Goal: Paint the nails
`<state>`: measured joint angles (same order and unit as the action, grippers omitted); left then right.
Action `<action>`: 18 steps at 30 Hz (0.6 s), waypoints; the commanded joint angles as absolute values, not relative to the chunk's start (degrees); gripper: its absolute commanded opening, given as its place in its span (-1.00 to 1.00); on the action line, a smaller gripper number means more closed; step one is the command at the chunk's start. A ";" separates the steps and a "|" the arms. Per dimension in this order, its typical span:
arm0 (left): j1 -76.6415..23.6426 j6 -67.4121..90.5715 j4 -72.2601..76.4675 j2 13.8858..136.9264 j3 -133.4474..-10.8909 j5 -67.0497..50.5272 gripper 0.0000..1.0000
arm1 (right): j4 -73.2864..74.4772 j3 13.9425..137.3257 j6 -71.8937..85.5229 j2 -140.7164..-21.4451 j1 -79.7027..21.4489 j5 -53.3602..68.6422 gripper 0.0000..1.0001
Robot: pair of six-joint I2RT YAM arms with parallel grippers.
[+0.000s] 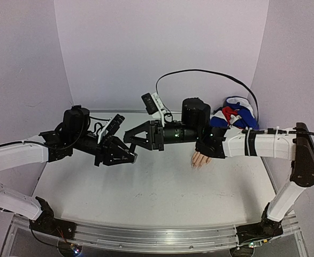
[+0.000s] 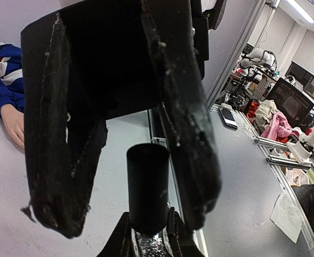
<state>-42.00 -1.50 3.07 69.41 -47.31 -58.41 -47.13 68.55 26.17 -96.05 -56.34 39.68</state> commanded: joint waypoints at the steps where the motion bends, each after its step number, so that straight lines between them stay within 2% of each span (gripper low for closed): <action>1: -42.28 -2.01 5.73 67.98 -49.90 -59.88 -1.00 | -52.17 71.53 27.06 -97.39 -56.71 43.33 -0.43; 6: -42.28 -2.36 5.71 67.59 -49.79 -59.03 -1.00 | -52.12 71.80 26.90 -98.06 -57.31 43.34 -0.48; 11: -42.20 -2.24 5.71 66.58 -49.45 -54.44 -1.00 | -51.99 71.89 26.87 -98.24 -57.80 42.08 -0.96; 13: -42.19 -2.15 5.71 65.44 -48.93 -50.03 -1.00 | -51.39 71.89 26.59 -98.49 -58.37 40.15 -1.00; 16: -42.02 -3.59 5.76 62.82 -47.53 -39.79 -1.00 | -47.92 72.82 26.27 -99.39 -59.72 31.59 -1.00; 18: -42.01 -5.23 5.76 60.77 -46.29 -30.57 -1.00 | -44.02 74.27 26.12 -99.93 -61.66 20.60 -1.00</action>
